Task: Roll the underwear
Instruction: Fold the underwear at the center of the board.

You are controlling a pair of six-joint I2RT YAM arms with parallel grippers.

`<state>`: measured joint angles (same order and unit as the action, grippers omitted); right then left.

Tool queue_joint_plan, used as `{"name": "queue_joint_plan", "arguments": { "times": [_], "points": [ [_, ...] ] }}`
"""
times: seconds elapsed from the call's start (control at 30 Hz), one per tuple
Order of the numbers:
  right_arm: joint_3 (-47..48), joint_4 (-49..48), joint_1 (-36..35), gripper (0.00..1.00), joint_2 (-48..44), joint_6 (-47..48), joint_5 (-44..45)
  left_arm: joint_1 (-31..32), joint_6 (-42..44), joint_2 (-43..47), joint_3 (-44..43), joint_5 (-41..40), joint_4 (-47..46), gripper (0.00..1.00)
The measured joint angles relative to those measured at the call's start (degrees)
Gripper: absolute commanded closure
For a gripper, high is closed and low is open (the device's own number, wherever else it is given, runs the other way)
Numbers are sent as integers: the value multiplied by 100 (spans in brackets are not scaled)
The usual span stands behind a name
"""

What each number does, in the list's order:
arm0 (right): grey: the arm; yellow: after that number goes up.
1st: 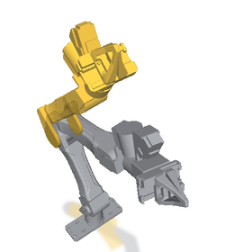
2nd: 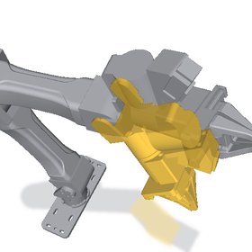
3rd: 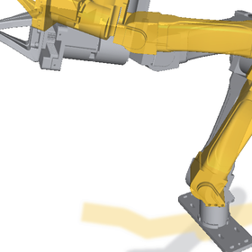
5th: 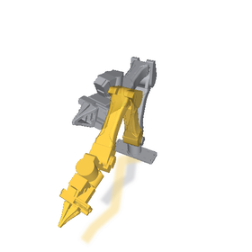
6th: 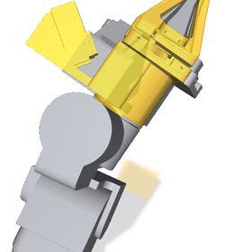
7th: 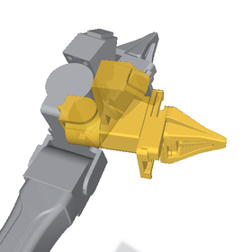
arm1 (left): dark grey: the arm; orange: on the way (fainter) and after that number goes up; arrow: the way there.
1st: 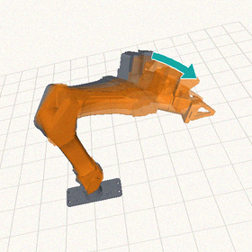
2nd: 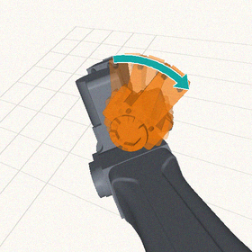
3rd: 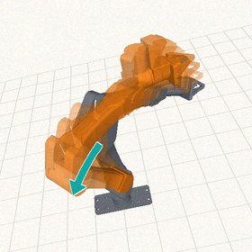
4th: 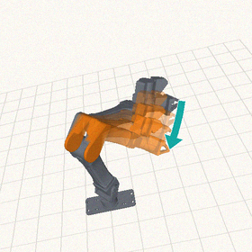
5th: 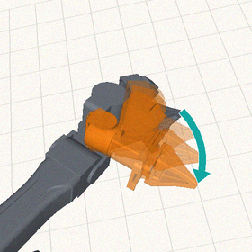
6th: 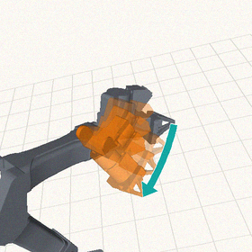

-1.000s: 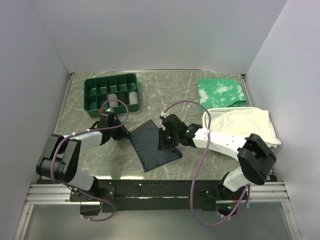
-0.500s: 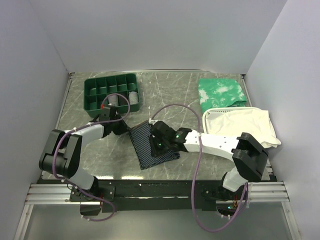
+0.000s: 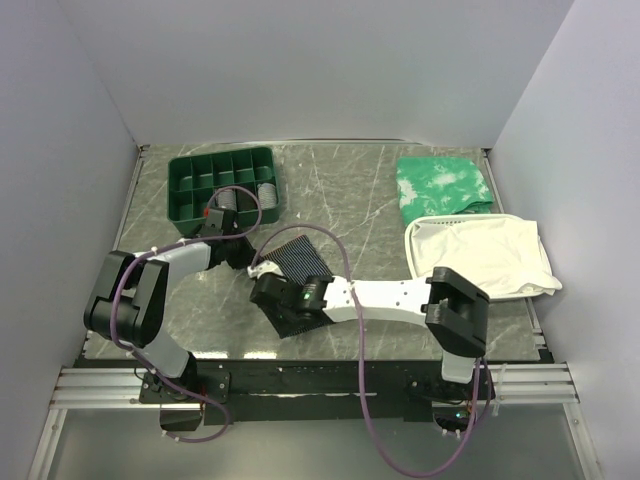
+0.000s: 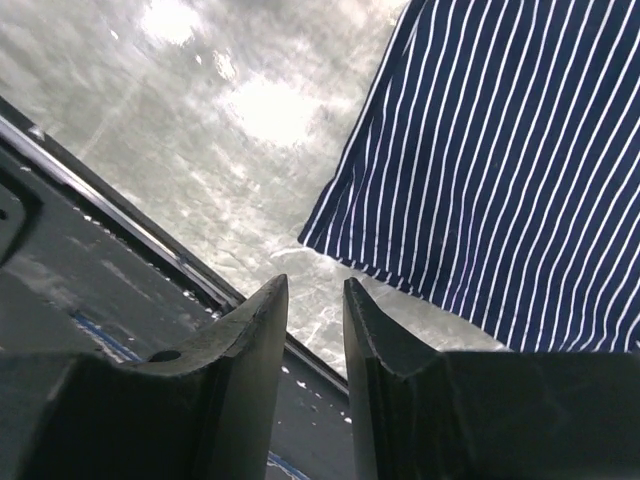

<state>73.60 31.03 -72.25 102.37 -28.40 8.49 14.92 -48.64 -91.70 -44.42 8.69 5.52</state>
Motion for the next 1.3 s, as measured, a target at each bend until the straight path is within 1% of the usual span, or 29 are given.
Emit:
{"name": "queue_joint_plan", "arguments": {
  "times": [0.07, 0.13, 0.27, 0.5, 0.87, 1.03, 1.1, 1.3],
  "points": [
    [94, 103, -83, 55, 109, 2, 94, 0, 0, -4, -13, 0, 17, 99],
    [203, 173, -153, 53, 240, 9, 192, 0, 2, -4, -35, 0, 42, 99],
    [380, 323, -254, 52, 468, 44, 385, 0, 11, -9, -83, 0, 129, 99],
    [623, 431, -299, 53, 745, 87, 540, -11, 33, -94, -160, 2, 175, 99],
    [750, 450, -299, 54, 1163, 107, 564, -48, 52, -103, -160, 48, 186, 99],
    [756, 459, -299, 56, 1231, 107, 577, -61, 52, -107, -160, 55, 186, 99],
    [787, 466, -302, 59, 1233, 107, 603, -61, 55, -116, -160, 55, 186, 99],
    [824, 503, -339, 61, 1285, 107, 739, -76, 52, -118, -160, 66, 186, 99]
  ]
}}
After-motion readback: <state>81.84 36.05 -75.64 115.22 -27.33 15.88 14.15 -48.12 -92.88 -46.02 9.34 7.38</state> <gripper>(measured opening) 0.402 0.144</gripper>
